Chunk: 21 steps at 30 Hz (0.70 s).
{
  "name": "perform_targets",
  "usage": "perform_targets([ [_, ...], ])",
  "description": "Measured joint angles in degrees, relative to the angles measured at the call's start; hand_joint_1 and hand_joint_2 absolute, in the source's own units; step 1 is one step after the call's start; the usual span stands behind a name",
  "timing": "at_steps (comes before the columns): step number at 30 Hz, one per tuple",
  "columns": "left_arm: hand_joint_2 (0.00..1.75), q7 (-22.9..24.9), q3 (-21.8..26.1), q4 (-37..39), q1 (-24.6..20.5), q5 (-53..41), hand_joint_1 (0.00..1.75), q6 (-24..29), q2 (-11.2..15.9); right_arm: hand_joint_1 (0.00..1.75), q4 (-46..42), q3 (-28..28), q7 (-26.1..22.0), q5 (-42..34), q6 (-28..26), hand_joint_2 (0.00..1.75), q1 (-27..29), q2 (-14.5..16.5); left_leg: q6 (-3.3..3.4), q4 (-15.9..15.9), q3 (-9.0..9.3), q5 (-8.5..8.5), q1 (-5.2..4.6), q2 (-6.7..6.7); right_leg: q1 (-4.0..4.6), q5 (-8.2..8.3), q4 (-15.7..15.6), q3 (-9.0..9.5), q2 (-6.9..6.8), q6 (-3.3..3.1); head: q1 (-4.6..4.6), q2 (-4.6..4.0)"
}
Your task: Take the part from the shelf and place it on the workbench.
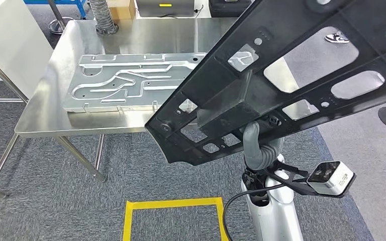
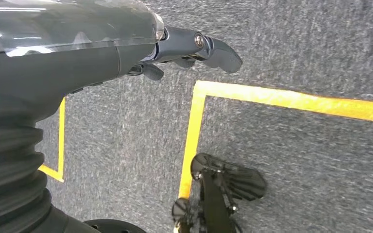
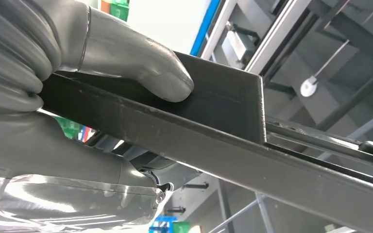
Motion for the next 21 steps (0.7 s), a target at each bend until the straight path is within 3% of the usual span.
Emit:
perform_targets([
  [1, 1.75, -0.02, 0.0, 0.0, 0.07, 0.05, 0.0, -0.04, -0.01, 1.75, 0.13, 0.0, 0.01, -0.03, -0.01, 1.75, 0.08, -0.01, -0.02, 0.0, 0.42, -0.36, -0.01, -0.01, -0.03, 0.29, 1.5, -1.64, -0.05, 0.03, 0.0, 0.0],
  [2, 1.75, -0.05, 0.0, 0.0, 0.14, 0.09, 0.0, -0.05, -0.01, 1.75, 0.25, 0.0, 0.01, -0.04, -0.01, 1.75, 0.12, -0.02, -0.07, 0.0, 0.93, -0.75, -0.01, -0.02, -0.04, 1.75, 0.86, -2.18, -0.09, 0.01, 0.0, 0.0],
  [4, 1.75, -0.08, 0.01, 0.0, 0.22, 0.1, 0.0, -0.07, -0.04, 1.75, 0.36, 0.0, 0.02, -0.05, -0.02, 1.75, 0.05, -0.03, -0.29, -0.01, 2.25, -1.66, -0.02, -0.06, 0.02, 7.27, -6.3, -0.2, -0.19, -0.45, 0.0, 0.0],
  [5, 1.75, -0.08, 0.02, 0.0, 0.2, 0.11, 0.0, -0.07, -0.07, 1.75, 0.43, 0.0, 0.02, -0.05, -0.03, 1.75, -0.02, -0.03, -0.47, -0.04, 2.88, -2.08, -0.05, -0.06, 0.17, 9.13, -9.95, 1.05, -0.31, -0.79, 0.0, 0.0],
  [6, 1.75, -0.07, 0.02, 0.0, 0.17, 0.13, 0.0, -0.07, -0.08, 1.75, 0.5, 0.01, 0.02, -0.06, -0.03, 1.75, -0.13, -0.03, -0.74, -0.13, 3.27, -2.45, -0.07, -0.06, 0.39, 9.89, -12.64, 1.96, -0.46, -1.19, 0.01, 0.0],
  [8, 1.75, -0.04, 0.02, 0.0, 0.13, 0.15, 0.0, -0.05, -0.08, 1.75, 0.68, 0.04, 0.04, -0.07, -0.06, 1.75, -0.29, -0.02, -1.46, -0.08, 3.6, -2.86, -0.12, 0.04, 0.74, 9.67, -14.11, 2.4, -0.61, -1.96, 0.01, 0.0],
  [11, 1.75, -0.06, 0.04, 0.0, 0.11, 0.15, 0.0, -0.05, -0.02, 1.75, 0.93, 0.12, 0.05, -0.15, -0.16, 1.75, -0.51, 0.02, -2.57, 1.93, 3.81, -3.42, -0.09, 0.18, 0.5, 9.97, -14.65, 3.68, -0.43, -3.16, 0.0, 0.0],
  [13, 1.75, -0.11, 0.03, 0.0, 0.0, 0.14, 0.0, -0.13, -0.03, 1.75, 1.11, 0.23, 0.04, -0.21, -0.21, 1.75, -0.78, 0.04, -2.86, 6.91, 1.29, -5.85, 0.06, 0.18, 0.38, 9.49, -14.85, 4.62, -0.45, -3.71, 0.01, 0.0],
  [15, 1.75, -0.13, 0.02, 0.0, 0.1, 0.13, 0.0, -0.21, -0.05, 1.75, 1.38, 0.28, 0.05, -0.24, -0.27, 1.75, -0.88, 0.05, -3.09, 13.93, -3.29, -8.7, 0.1, 0.17, 0.45, 8.87, -14.85, 5.14, -0.37, -4.0, 0.0, 0.0],
  [16, 1.75, -0.14, 0.03, 0.0, 0.23, 0.13, 0.0, -0.22, -0.04, 1.75, 1.54, 0.28, 0.05, -0.24, -0.3, 1.75, -0.84, 0.05, -3.19, 15.99, -5.11, -9.08, 0.11, 0.18, 0.5, 8.55, -14.84, 5.43, -0.26, -4.03, 0.0, 0.0],
  [17, 1.75, -0.15, 0.03, 0.0, 0.37, 0.13, 0.0, -0.22, -0.03, 1.75, 1.69, 0.28, 0.06, -0.24, -0.32, 1.75, -0.81, 0.04, -3.23, 16.03, -6.03, -8.2, 0.11, 0.18, 0.54, 8.2, -14.83, 5.84, -0.13, -3.98, 0.0, 0.0],
  [18, 1.75, -0.17, 0.04, 0.0, 0.47, 0.13, 0.0, -0.22, -0.02, 1.75, 1.81, 0.28, 0.06, -0.24, -0.33, 1.75, -0.78, 0.04, -3.09, 14.01, -5.92, -6.13, 0.11, 0.18, 0.55, 7.82, -14.82, 6.37, -0.02, -3.89, 0.0, 0.0],
  [20, 1.75, -0.23, 0.04, 0.0, 0.56, 0.13, 0.0, -0.22, -0.01, 1.75, 1.94, 0.29, 0.05, -0.24, -0.33, 1.75, -0.77, 0.03, -2.55, 6.65, -3.89, -0.7, 0.05, 0.18, 0.56, 6.94, -14.83, 7.54, 0.06, -3.59, 0.01, 0.0],
  [21, 1.75, -0.26, 0.04, 0.0, 0.57, 0.11, 0.0, -0.23, -0.01, 1.75, 1.99, 0.3, 0.05, -0.24, -0.33, 1.75, -0.79, 0.02, -2.36, 3.54, -3.09, 0.44, -0.11, 0.22, 0.58, 6.61, -14.8, 7.84, 0.1, -3.39, 0.0, 0.0],
])
